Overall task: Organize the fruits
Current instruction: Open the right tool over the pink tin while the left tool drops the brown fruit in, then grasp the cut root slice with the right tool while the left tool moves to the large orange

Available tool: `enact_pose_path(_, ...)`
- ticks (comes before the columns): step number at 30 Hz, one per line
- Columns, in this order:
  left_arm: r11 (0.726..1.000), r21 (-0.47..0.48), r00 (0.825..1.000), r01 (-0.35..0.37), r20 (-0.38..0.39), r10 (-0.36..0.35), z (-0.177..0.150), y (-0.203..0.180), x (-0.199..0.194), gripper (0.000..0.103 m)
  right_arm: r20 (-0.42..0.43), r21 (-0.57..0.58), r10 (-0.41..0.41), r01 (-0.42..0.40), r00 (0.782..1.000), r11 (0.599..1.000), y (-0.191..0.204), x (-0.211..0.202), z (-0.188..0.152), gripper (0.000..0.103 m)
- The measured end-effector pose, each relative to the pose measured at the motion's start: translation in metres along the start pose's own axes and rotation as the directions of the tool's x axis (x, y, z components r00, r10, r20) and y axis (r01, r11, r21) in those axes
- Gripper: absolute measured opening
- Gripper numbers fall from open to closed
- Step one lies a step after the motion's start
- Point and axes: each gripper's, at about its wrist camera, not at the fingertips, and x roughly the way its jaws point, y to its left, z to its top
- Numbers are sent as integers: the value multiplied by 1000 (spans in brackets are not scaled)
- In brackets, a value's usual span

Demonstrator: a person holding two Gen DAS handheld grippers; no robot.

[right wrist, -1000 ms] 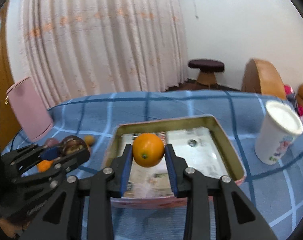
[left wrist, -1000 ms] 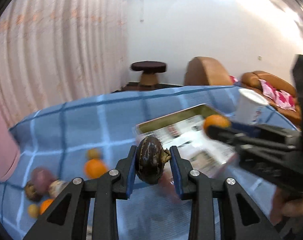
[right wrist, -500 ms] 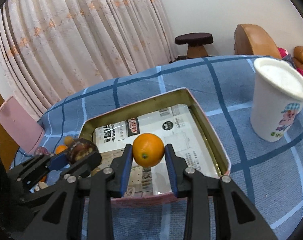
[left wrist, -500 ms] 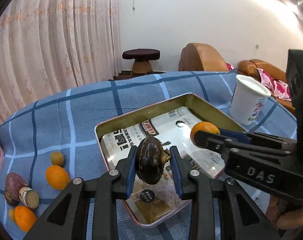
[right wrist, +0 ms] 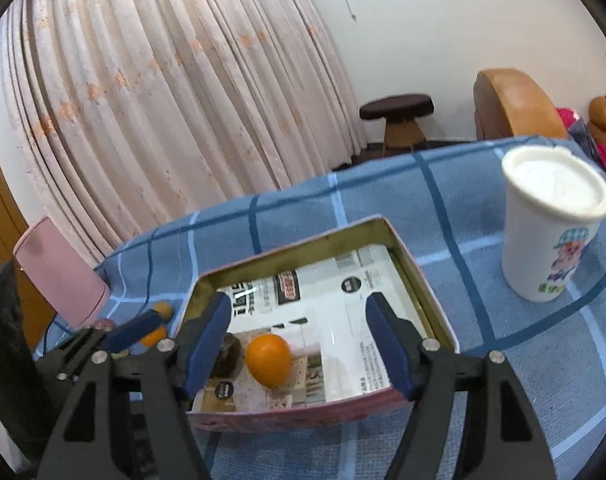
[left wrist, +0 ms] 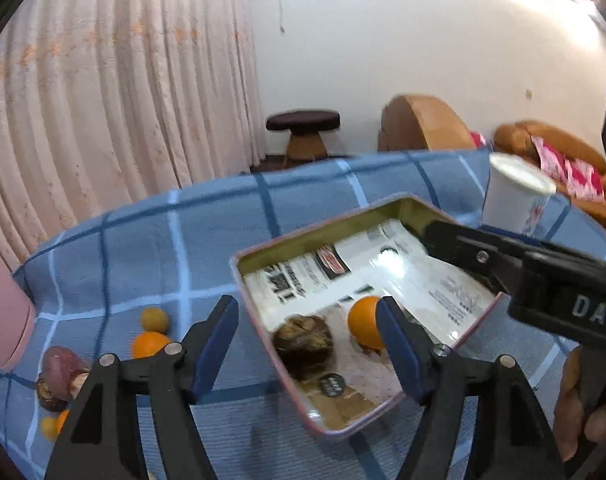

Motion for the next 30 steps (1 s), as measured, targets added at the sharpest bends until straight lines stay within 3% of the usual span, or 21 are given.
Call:
enact_pose_path(3,997,-73,999,6,35,-3,0,27,-16,72,54,0,-19,19,998,1000,1,-10,2,73)
enact_pose_path(7,988,-143,996,-63,49,71,-6,66,-33,73,90,24,-27,25,996,999,-1,-17,3,73)
enact_pose_path(12,960,-210,982,-183,4,188,-24,120,-45,73,69,-19,6,-5,998,1000,17,-12,-3,73)
enact_pose_path(16,936,-282,976,-213,-23,216,-40,157,-53,73,38,-83,73,-69,997,994,46,-8,-14,72)
enact_pose_path(21,920,-312,971,-239,-56,233,-55,184,-60,73,-37,-187,172,-176,984,966,92,-2,-32,72)
enact_pose_path(26,922,-302,970,-245,-79,231,-65,188,-65,73,-217,-253,276,-327,936,910,143,18,-60,72)
enact_pose_path(30,924,-292,969,-247,-82,233,-72,193,-78,73,-300,-386,261,-367,917,846,187,26,-88,72)
